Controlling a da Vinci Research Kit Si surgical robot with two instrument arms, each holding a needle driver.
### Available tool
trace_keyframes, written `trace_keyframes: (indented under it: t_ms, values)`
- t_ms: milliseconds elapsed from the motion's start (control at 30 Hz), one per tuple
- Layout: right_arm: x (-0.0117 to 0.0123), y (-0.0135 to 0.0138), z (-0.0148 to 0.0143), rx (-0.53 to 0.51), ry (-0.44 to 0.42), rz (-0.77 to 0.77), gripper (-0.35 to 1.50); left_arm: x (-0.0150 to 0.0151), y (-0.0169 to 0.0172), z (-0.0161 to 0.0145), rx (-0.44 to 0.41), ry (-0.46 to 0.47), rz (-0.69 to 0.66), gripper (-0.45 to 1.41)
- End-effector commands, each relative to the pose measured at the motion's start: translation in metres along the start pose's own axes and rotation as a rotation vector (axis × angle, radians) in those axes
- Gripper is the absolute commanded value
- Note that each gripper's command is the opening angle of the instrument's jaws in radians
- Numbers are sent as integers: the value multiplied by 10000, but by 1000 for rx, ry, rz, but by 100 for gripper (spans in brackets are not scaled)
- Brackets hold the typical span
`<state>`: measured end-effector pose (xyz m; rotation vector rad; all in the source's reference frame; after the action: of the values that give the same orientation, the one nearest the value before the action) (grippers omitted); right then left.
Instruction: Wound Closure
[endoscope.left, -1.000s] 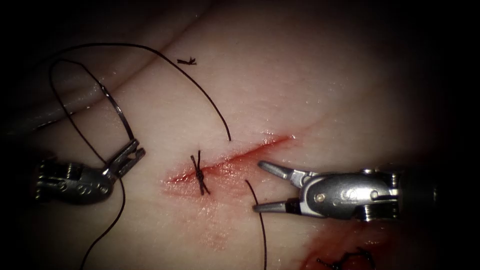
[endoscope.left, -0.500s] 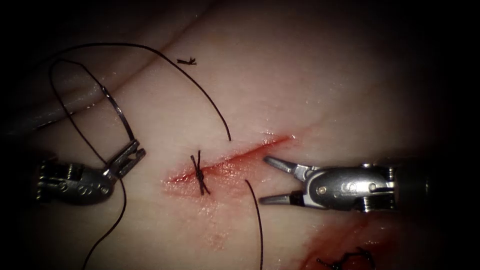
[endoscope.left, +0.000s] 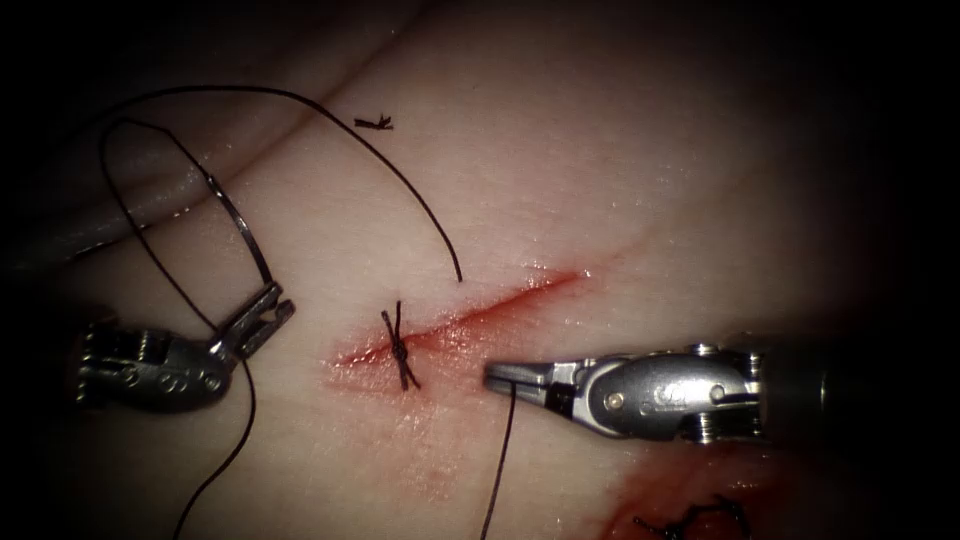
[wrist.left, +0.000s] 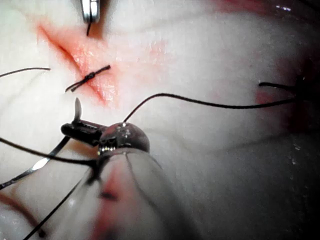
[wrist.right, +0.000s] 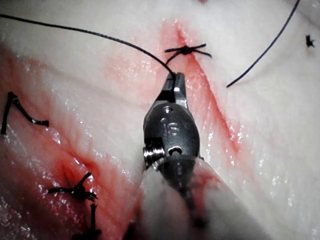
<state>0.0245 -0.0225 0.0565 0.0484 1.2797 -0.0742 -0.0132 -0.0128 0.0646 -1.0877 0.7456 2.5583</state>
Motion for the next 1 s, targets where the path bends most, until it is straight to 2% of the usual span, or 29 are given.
trace_keyframes:
  t_ms: [33,233,533,800,967,1000]
  values:
    - [-4,-6,3,8,0,-4,-35,-1,9,3,-2,-1,-1,-45]
    - [8,-27,-6,37,16,-13,-35,-1,9,4,-1,-2,-1,-45]
    - [50,-77,-16,123,27,-31,-35,-1,9,4,-2,0,-1,-45]
    - [104,-131,-39,256,18,-51,-35,0,10,4,-5,-1,0,-45]
    - [127,-150,-43,313,16,-56,-35,0,11,5,-4,0,0,-45]
    - [130,-141,-40,272,26,-45,-16,0,12,6,-7,0,1,-45]
